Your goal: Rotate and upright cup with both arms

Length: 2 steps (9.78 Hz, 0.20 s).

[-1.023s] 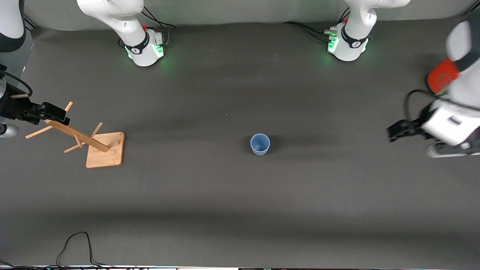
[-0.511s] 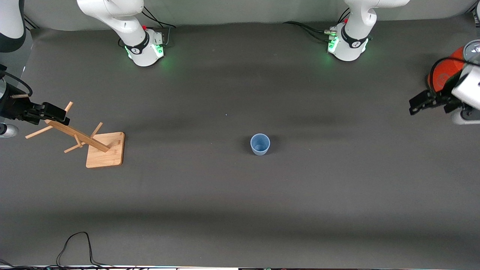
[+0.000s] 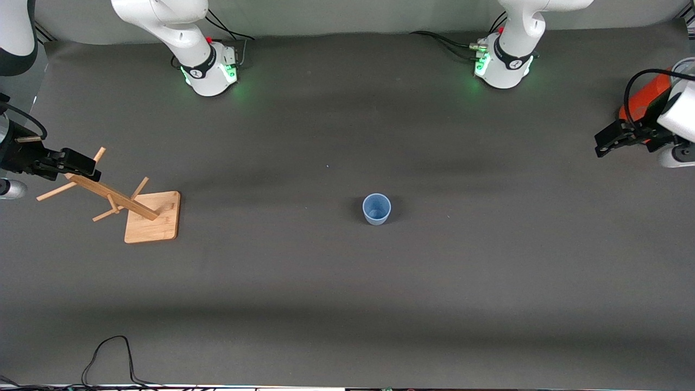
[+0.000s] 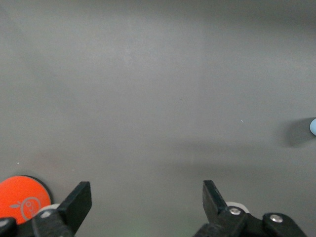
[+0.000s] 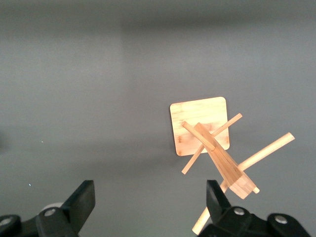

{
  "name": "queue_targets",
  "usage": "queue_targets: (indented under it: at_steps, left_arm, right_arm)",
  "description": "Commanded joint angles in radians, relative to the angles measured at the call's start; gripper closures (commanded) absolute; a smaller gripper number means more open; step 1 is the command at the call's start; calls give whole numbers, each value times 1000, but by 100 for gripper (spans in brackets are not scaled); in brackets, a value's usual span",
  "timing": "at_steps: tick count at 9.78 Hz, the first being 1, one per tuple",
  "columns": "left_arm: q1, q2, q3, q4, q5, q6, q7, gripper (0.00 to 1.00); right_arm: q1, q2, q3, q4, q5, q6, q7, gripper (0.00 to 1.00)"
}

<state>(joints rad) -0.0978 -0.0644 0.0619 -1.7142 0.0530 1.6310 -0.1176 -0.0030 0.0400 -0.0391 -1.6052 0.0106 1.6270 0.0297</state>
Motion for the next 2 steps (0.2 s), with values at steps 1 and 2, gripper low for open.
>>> queue_targets:
  at_steps: [1, 2]
  left_arm:
    - [0, 18, 4, 28, 7, -17, -17, 0]
    - [0, 34, 4, 53, 8, -20, -11, 0]
  right_arm:
    - [0, 3, 1, 13, 12, -7, 10, 0]
    - [-2, 3, 1, 11, 12, -7, 10, 0]
